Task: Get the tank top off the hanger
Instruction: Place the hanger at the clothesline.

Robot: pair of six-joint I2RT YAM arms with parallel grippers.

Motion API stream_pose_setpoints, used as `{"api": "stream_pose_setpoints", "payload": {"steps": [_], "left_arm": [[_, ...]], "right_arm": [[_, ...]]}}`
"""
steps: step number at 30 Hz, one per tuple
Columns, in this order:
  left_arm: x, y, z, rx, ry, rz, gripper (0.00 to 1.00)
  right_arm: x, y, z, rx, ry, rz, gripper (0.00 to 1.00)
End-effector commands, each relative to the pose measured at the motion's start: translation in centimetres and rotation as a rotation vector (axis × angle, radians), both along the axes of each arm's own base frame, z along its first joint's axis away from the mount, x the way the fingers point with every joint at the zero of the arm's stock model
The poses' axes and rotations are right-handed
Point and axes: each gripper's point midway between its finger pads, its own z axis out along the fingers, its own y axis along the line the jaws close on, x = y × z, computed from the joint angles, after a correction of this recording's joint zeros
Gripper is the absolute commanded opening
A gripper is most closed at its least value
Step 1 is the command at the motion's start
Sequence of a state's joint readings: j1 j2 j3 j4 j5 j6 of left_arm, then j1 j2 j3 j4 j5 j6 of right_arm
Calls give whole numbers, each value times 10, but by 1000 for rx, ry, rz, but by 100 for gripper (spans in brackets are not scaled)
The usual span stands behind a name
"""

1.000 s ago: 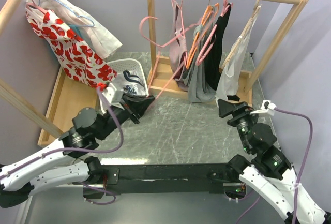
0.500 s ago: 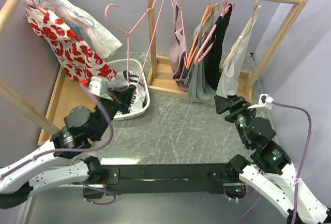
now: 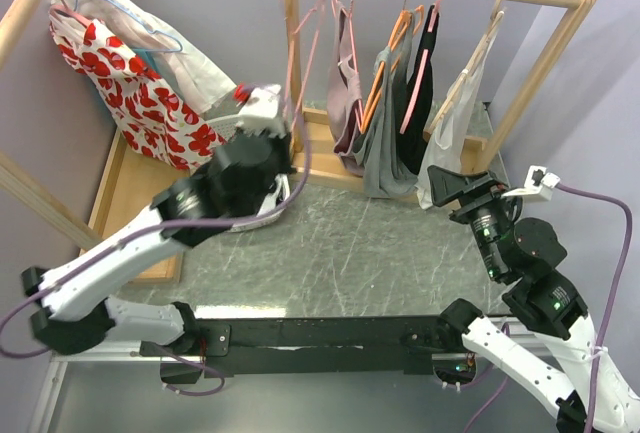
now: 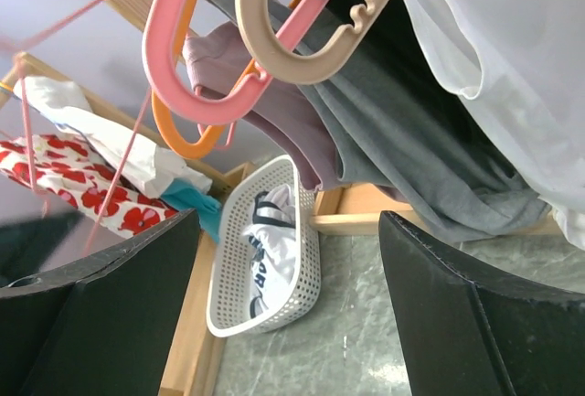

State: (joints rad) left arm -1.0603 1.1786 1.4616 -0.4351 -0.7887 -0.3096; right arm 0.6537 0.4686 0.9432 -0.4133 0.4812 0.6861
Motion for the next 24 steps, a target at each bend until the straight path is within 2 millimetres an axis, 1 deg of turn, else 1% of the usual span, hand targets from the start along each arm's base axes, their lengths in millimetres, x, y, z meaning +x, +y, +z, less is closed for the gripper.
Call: {"api": "stream_pose_setpoints", "payload": {"steps": [1, 2, 3, 4, 5, 6, 7, 8, 10, 12, 13, 15, 18, 19, 21, 22, 24], "left_arm": [[28, -18, 11, 77, 74, -20, 1], [30, -29, 9, 63, 99, -76, 1], [41, -24, 10, 49, 109, -48, 1], [46, -27, 11, 51, 107, -48, 1], [50, -28, 14, 46, 100, -49, 1], [58, -24, 16, 33, 107, -56, 1], [65, -27, 20, 21, 112, -65, 1], [74, -19, 18, 20, 132, -52, 1], [84, -23, 19, 30, 135, -58, 1], [89, -24, 20, 42, 126, -61, 1], [93, -27, 20, 51, 121, -63, 1], [98, -28, 23, 56, 119, -60, 1], [106, -31, 30, 65, 86, -58, 1], [109, -34, 27, 70, 92, -70, 1], [116, -32, 23, 70, 111, -66, 1], [120, -34, 17, 76, 133, -62, 1], [128, -30, 11, 83, 145, -38, 1]], "right_arm": [[1, 0, 9, -42, 6, 1, 87], [2, 2, 10, -58, 6, 12, 87], [2, 3, 12, -62, 4, 16, 88], [2, 4, 12, -67, 1, 19, 88], [4, 5, 11, -84, 6, 22, 88], [4, 5, 13, -86, 2, 22, 89], [5, 6, 13, -94, 5, 25, 89], [7, 8, 13, -106, 10, 27, 89], [8, 10, 15, -108, 10, 33, 89], [10, 15, 13, -112, 10, 51, 89], [12, 17, 16, -107, 0, 54, 89], [14, 20, 18, -107, -1, 58, 89], [21, 25, 16, -126, 10, 60, 90], [25, 27, 14, -136, 16, 61, 90], [27, 30, 17, -149, 17, 68, 90], [29, 34, 17, -154, 19, 78, 90], [30, 38, 21, -160, 14, 93, 90]]}}
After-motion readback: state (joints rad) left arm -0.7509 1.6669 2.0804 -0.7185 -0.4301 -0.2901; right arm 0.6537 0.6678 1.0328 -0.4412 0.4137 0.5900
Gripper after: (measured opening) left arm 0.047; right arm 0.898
